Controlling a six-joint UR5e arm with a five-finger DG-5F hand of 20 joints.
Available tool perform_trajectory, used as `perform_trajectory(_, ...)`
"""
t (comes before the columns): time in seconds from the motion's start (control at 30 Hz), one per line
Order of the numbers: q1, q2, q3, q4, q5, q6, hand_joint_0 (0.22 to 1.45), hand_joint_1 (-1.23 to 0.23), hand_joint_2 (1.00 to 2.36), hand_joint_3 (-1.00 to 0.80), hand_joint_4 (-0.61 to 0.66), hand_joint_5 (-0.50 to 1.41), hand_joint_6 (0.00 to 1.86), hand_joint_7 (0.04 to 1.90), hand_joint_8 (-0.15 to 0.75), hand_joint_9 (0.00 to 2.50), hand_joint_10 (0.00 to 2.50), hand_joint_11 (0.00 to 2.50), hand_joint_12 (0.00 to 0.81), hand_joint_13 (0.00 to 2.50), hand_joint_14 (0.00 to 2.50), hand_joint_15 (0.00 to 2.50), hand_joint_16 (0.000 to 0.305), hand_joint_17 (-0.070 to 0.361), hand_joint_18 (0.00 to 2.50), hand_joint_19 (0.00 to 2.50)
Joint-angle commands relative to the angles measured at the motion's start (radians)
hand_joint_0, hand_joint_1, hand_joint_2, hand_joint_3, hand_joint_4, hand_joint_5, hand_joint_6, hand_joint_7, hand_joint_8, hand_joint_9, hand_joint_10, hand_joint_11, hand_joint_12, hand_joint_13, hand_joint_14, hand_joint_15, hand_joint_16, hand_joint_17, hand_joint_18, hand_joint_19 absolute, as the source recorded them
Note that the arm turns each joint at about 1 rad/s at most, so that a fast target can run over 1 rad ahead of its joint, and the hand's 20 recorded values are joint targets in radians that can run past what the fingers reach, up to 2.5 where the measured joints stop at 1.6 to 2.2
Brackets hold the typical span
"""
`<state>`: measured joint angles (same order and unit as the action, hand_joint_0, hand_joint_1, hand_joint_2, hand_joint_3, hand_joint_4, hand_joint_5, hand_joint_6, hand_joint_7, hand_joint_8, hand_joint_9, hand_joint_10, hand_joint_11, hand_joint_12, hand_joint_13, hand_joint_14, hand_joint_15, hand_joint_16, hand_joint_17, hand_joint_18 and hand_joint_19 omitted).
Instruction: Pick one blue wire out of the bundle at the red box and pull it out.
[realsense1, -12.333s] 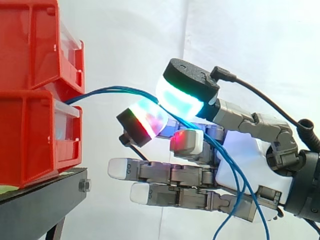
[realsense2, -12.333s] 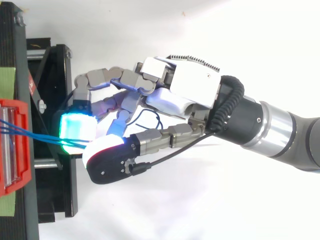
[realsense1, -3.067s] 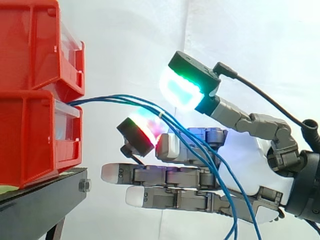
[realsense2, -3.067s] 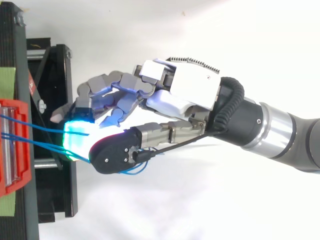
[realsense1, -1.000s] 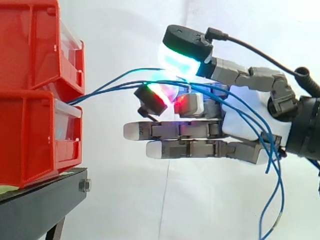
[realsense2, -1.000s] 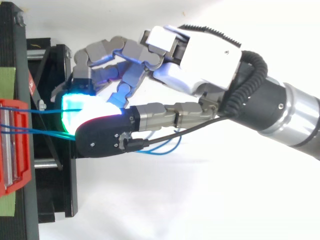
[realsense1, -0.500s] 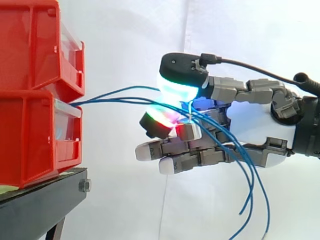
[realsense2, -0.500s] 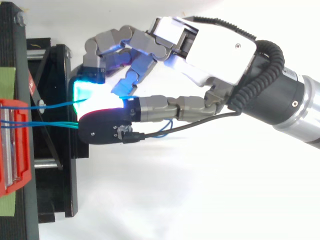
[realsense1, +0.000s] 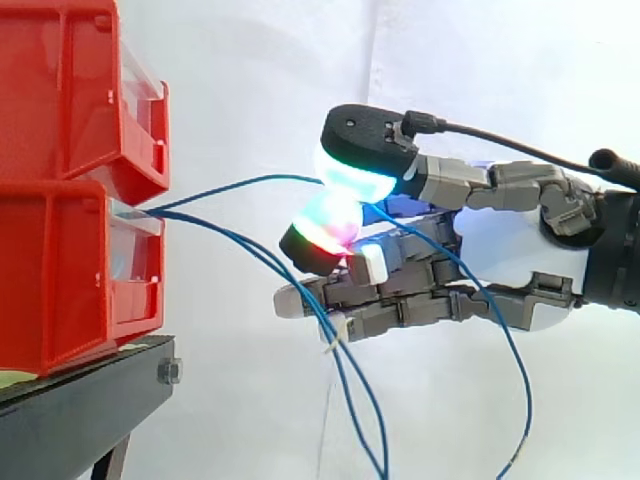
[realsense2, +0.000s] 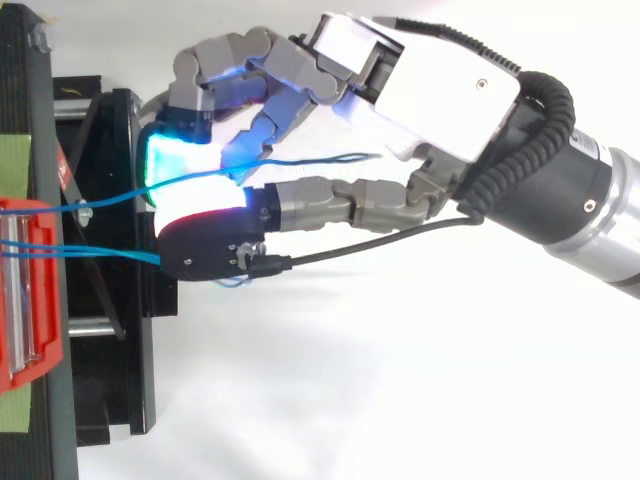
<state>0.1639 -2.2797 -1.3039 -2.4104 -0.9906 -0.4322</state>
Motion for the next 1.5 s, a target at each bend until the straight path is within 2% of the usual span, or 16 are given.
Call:
perform_trajectory(0.0, -0.001, 0.0, 0.0, 0.001, 0.0, 0.004, 0.52, -0.71, 1.0, -0.43, 0.17, -0.11, 0.82, 1.12, 0.284, 1.17, 0.02, 0.86, 0.392, 0.54, 0.01, 0.34, 0.052, 0.118, 0.49, 0.52)
perform_trajectory(0.37, -0.001, 0.0, 0.0, 0.001, 0.003, 0.0, 0.52, -0.65, 1.01, -0.42, 0.17, -0.1, 0.81, 1.13, 0.284, 1.16, 0.03, 0.85, 0.393, 0.53, 0.01, 0.34, 0.053, 0.119, 0.49, 0.52)
perform_trajectory(0.67, -0.001, -0.001, 0.0, -0.003, 0.004, -0.005, 0.5, -0.53, 1.0, -0.45, 0.17, -0.09, 0.76, 1.13, 0.277, 1.15, 0.02, 0.8, 0.4, 0.53, 0.01, 0.33, 0.055, 0.123, 0.49, 0.52)
perform_trajectory(0.7, -0.001, 0.0, 0.0, -0.003, 0.004, -0.006, 0.51, -0.51, 1.0, -0.44, 0.16, -0.08, 0.73, 1.19, 0.275, 1.14, 0.02, 0.79, 0.398, 0.53, 0.01, 0.33, 0.054, 0.122, 0.48, 0.52)
perform_trajectory(0.77, -0.001, 0.0, 0.0, -0.003, 0.004, -0.011, 0.53, -0.52, 1.01, -0.41, 0.15, -0.08, 0.73, 1.21, 0.273, 1.14, 0.02, 0.8, 0.391, 0.52, 0.01, 0.33, 0.053, 0.118, 0.47, 0.52)
perform_trajectory(0.9, -0.001, 0.0, 0.0, -0.006, 0.004, -0.033, 0.58, -0.62, 1.01, -0.3, 0.17, -0.09, 0.76, 1.21, 0.273, 1.15, 0.03, 0.83, 0.378, 0.53, 0.01, 0.33, 0.05, 0.113, 0.47, 0.53)
perform_trajectory(1.13, -0.001, 0.0, 0.0, -0.004, 0.004, -0.04, 0.59, -0.66, 1.01, -0.25, 0.16, -0.1, 0.81, 1.14, 0.278, 1.18, 0.03, 0.85, 0.384, 0.55, 0.01, 0.34, 0.051, 0.114, 0.5, 0.52)
perform_trajectory(1.33, -0.001, -0.001, 0.0, -0.004, 0.004, -0.042, 0.59, -0.67, 1.01, -0.22, 0.16, -0.1, 0.81, 1.13, 0.29, 1.2, 0.02, 0.85, 0.398, 0.57, 0.01, 0.33, 0.053, 0.12, 0.52, 0.5)
perform_trajectory(1.47, -0.001, 0.0, 0.0, -0.004, 0.004, -0.042, 0.55, -0.65, 1.01, -0.33, 0.16, -0.1, 0.8, 1.13, 0.271, 1.17, 0.02, 0.84, 0.382, 0.54, 0.01, 0.34, 0.05, 0.113, 0.49, 0.52)
